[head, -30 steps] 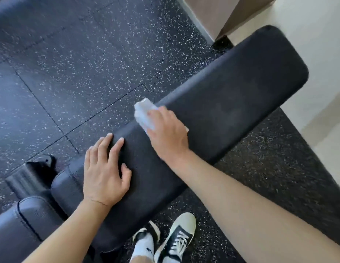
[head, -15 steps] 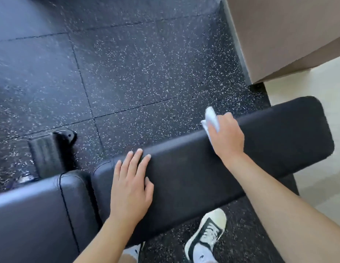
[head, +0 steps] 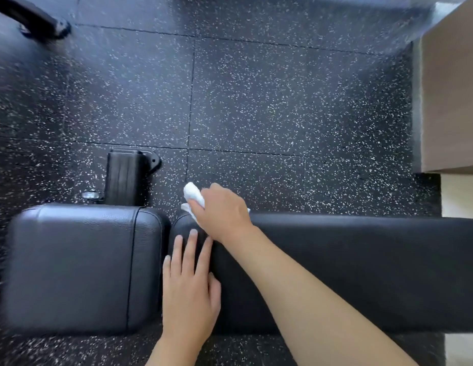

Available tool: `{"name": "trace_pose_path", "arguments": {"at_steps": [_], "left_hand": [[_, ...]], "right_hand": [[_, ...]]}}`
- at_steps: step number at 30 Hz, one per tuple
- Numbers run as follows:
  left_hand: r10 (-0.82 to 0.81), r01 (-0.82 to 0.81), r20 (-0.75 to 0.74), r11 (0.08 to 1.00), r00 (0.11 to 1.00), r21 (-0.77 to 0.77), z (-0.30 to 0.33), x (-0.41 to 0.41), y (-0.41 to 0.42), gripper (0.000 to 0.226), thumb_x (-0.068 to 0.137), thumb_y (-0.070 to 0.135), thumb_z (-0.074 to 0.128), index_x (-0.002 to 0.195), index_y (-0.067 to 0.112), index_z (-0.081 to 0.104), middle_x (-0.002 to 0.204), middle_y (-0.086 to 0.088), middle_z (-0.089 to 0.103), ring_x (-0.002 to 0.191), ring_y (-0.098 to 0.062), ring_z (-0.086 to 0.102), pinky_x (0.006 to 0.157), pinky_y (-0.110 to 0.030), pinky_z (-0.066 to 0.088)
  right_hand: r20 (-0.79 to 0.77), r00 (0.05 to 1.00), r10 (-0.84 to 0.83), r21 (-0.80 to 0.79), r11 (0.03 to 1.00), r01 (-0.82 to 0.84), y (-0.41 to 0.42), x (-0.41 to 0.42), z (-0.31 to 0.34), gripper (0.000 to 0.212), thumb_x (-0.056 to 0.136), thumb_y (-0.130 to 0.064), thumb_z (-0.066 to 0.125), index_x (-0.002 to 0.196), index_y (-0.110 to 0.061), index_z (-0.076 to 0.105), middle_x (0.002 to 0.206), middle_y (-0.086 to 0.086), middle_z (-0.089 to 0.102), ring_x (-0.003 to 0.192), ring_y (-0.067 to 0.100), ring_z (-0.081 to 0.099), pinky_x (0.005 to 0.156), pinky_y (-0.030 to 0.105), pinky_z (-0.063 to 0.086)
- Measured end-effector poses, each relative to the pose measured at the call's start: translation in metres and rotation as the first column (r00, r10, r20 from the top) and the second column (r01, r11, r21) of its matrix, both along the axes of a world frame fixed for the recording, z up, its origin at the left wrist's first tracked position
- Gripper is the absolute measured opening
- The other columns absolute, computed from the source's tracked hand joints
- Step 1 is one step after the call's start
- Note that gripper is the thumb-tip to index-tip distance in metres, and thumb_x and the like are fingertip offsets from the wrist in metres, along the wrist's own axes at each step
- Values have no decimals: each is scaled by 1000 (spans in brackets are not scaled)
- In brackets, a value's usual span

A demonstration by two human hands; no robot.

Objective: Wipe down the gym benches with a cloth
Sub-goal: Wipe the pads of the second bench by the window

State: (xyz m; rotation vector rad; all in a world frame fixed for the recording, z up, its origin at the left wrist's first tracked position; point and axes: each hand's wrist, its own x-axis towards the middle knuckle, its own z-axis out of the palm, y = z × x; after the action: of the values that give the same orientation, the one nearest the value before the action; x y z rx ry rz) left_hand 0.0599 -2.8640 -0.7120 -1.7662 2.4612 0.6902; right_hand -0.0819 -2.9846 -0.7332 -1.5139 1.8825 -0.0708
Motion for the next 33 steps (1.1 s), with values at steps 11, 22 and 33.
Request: {"name": "trace_pose_path", "arguments": {"at_steps": [11,22,33], "left_hand": [[-65,59,-75,995,995,-74,-16,-104,-23,51,94,21,48,142,17,64,154,-2,57,150,-30,44,123,-61,27],[-117,115,-37,992,992,-47,-17,-124,-36,48,94,25,41,137,15,62,138,2,65,134,-23,57,121,-55,32],[-157,158,11,987,987,-24,-28,-251,-1,46,101,33,35,120,15,73,121,1,74,114,-25,67,114,-55,38]], "right_hand": [[-325,938,-125,243,947,210,109,-258,-2,40,92,-64,37,93,-26,46,76,2,53,73,32,51,65,41,41],[-126,992,-21,64,998,29,64,-136,-4,45,107,-54,38,104,-16,63,100,6,57,97,31,59,72,40,39],[-305,947,-98,49,992,119,171,-366,3,40,98,-66,38,88,-28,33,72,2,47,68,33,54,60,38,48]]}}
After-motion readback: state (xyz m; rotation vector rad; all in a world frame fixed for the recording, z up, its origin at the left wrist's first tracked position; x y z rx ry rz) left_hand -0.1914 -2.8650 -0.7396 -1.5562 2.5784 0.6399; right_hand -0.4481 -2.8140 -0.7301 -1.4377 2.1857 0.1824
